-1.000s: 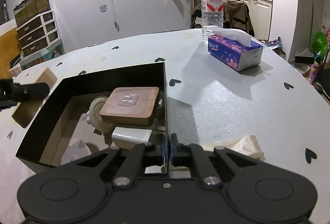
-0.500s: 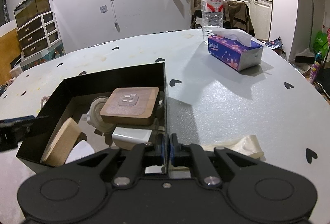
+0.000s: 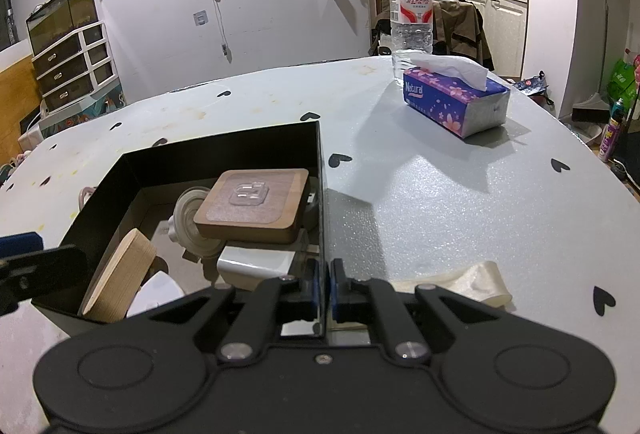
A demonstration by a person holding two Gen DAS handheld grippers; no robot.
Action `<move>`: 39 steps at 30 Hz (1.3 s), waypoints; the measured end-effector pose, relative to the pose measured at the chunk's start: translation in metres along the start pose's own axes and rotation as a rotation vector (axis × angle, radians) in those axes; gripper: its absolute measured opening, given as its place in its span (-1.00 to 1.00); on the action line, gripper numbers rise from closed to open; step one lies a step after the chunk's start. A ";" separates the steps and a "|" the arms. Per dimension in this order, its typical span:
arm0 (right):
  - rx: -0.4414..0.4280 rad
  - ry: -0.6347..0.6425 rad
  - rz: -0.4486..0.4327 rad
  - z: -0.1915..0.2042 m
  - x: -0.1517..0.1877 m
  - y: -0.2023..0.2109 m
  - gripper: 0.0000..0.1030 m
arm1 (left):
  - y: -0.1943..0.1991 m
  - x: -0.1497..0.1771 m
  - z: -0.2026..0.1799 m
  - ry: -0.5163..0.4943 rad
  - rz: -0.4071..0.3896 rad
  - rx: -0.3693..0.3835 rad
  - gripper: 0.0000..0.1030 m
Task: Organize rigid objects
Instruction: 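Open the left gripper to release the wooden piece in the box, then move the left gripper to the pink eyelash curler and grasp it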
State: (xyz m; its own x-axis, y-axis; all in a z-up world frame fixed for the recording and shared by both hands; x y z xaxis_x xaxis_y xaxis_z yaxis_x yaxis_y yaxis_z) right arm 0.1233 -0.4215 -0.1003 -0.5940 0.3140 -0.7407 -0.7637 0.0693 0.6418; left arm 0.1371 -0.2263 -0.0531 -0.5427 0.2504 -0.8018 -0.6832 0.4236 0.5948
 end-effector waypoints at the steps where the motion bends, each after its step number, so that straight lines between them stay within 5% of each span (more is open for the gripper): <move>1: 0.001 0.001 0.000 0.000 0.000 0.000 -0.88 | 0.001 0.000 0.001 0.003 0.000 0.003 0.70; 9: 0.001 0.002 -0.001 0.000 0.000 0.001 -0.88 | 0.008 0.003 0.010 0.028 -0.013 0.003 0.99; 18: 0.000 0.000 -0.001 0.000 0.000 0.001 -0.88 | 0.018 0.005 0.022 0.014 -0.066 0.010 1.00; 29: 0.005 0.005 0.001 0.002 0.000 0.000 -0.87 | 0.017 0.002 0.083 0.095 -0.084 -0.069 1.00; 35: 0.008 0.002 0.004 0.000 0.001 -0.001 -0.87 | 0.000 -0.006 0.118 0.275 -0.025 -0.041 0.97; 39: 0.008 0.001 0.006 0.000 0.000 -0.002 -0.87 | -0.013 -0.020 0.126 0.397 0.003 0.029 0.66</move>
State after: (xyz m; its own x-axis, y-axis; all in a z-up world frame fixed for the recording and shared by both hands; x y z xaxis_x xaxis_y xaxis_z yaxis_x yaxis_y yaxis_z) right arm 0.1244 -0.4213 -0.1016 -0.5988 0.3132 -0.7371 -0.7581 0.0750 0.6478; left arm 0.2187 -0.1268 -0.0522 -0.6949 -0.1022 -0.7118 -0.6707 0.4492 0.5903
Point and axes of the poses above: each gripper's, at about its wrist camera, not at the fingertips, and y roughly against the way its jaws point, z to its left, x to its underside, the point moved 6 cm from there along -y, roughly the way its jaws point, and after that the axes turned 5 degrees about -y, right-handed, at the moved point
